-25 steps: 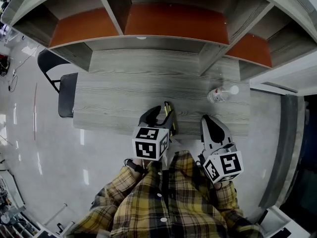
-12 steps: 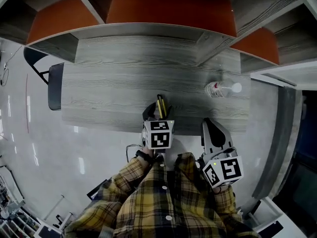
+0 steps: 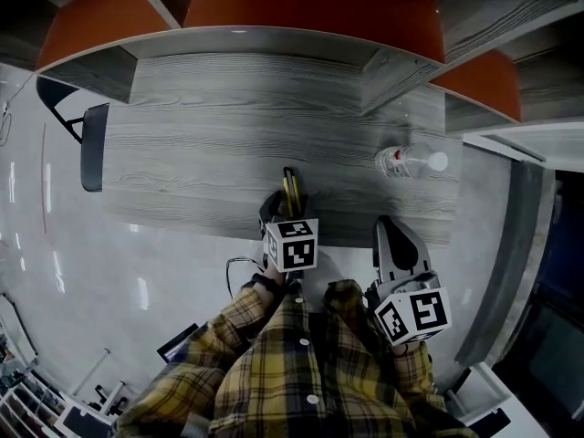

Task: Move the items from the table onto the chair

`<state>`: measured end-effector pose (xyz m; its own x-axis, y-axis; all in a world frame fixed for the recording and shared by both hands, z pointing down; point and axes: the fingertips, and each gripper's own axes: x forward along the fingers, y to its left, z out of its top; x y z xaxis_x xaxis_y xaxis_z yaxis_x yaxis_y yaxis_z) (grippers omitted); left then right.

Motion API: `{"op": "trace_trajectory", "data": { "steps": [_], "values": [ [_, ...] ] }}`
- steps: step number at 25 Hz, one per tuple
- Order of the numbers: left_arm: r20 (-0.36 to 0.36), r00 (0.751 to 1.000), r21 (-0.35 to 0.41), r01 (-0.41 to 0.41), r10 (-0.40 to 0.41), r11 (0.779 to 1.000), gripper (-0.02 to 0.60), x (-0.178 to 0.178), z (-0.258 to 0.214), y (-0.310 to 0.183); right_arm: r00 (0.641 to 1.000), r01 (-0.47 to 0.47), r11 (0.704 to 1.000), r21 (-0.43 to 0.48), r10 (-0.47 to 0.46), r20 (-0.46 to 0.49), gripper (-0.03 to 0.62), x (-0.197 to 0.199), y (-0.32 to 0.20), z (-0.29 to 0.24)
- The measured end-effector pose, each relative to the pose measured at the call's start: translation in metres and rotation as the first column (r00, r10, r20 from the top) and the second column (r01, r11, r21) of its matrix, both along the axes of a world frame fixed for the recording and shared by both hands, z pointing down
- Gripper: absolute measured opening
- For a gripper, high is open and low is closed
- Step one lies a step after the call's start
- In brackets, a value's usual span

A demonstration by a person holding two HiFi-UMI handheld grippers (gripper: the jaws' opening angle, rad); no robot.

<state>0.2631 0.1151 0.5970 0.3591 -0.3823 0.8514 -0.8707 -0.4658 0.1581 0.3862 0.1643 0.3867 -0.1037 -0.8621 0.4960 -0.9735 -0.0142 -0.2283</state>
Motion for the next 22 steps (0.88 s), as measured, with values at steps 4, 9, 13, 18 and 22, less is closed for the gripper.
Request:
{"op": "trace_trajectory", "data": {
  "steps": [4,9,13,18,22],
  "values": [
    [0.072,0.997,0.070,-0.040,0.035,0.997,0.173,-0.001,0.000,0.000,1.000,-0.011,1.000,0.001,0.011,0.019,0.017,0.004,0.001,0.001],
    [0.030,0.999,0.012,-0.035,0.035,0.999,0.119,-0.001,0.001,-0.003,0.999,-0.021,1.000,0.014,0.021,0.033,0.017,0.007,0.000,0.000],
    [-0.013,1.000,0.002,-0.012,0.012,1.000,0.117,-0.006,-0.006,-0.010,0.999,-0.023,0.999,0.028,0.022,0.036,0.017,0.008,-0.002,-0.004],
    [-0.073,0.997,0.055,0.019,-0.015,0.998,0.117,-0.009,-0.032,-0.033,0.999,0.005,0.998,0.060,-0.007,0.039,0.017,0.002,-0.012,-0.011],
    [-0.126,0.991,0.107,0.049,-0.035,0.993,0.117,-0.017,-0.067,-0.053,0.997,0.059,0.993,0.098,-0.064,0.048,0.017,-0.012,-0.029,-0.019]
  ]
}}
